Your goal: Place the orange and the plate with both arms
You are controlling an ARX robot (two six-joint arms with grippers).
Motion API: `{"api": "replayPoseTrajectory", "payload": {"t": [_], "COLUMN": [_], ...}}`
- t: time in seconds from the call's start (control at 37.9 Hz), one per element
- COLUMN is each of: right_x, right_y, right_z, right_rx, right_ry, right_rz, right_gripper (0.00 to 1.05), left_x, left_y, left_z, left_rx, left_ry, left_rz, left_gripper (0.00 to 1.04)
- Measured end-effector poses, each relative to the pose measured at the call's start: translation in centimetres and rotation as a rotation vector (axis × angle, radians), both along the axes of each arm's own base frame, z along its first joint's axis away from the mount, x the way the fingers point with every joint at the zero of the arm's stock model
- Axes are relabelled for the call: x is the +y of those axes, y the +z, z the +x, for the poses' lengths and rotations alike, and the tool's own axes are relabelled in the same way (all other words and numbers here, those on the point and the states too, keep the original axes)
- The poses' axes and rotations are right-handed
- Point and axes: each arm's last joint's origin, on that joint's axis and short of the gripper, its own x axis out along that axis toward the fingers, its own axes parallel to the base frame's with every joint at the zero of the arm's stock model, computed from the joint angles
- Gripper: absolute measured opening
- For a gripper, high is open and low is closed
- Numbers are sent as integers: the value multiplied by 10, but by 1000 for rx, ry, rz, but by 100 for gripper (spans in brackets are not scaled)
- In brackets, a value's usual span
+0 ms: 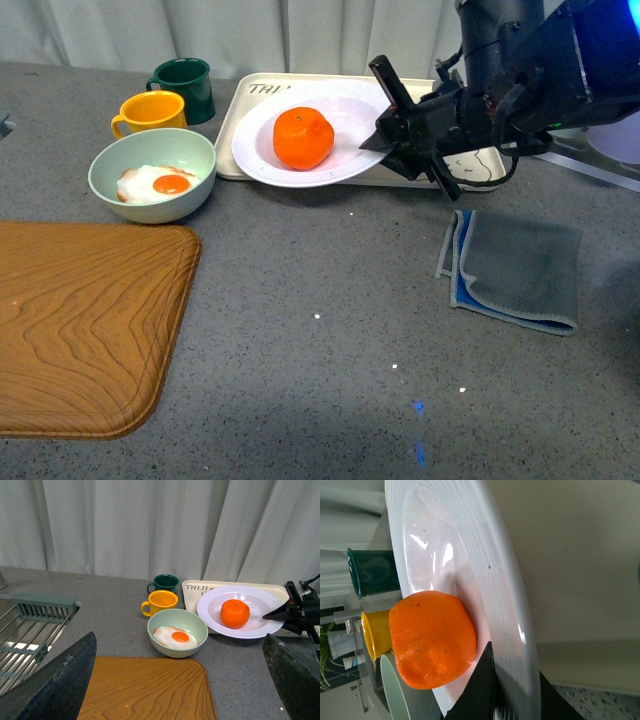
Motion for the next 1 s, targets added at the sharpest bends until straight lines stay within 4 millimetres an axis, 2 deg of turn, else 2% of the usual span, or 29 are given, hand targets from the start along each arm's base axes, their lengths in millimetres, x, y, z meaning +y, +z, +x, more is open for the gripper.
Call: {"api": "replayPoseTrajectory", "payload": {"t": [0.13, 0.16, 0.4, 0.5, 0.55, 0.63, 0.74, 0.9, 1.0], "right_x": [5, 6, -8, -16, -19, -30, -55, -78, -89], "right_y": [4, 4, -1, 15, 24, 41, 64, 85, 86], "right_z": [10, 11, 1, -12, -19, -37, -91, -138, -163], "right_rx": [-18, -25, -130, -233, -330, -676, -948, -1009, -991], "right_ry": [10, 10, 27, 59, 59, -144, -267, -293, -286], "right_rz": [-52, -69, -304, -400, -492, -775, -922, -959, -978], "right_gripper": [4, 7, 54, 75, 82, 68, 45, 22, 8], "left_x": [0, 0, 0, 0, 0, 0, 0, 0, 0], "left_y": [0, 0, 0, 0, 0, 0, 0, 0, 0], "left_z": [0, 0, 0, 0, 0, 0, 0, 0, 0], "left_rx": [0, 0, 0, 0, 0, 0, 0, 0, 0], "left_ry": [0, 0, 0, 0, 0, -1, 0, 0, 0], "left_rz": [0, 0, 0, 0, 0, 0, 0, 0, 0], "left_gripper": [98, 98, 98, 98, 98, 98, 98, 98, 98]}}
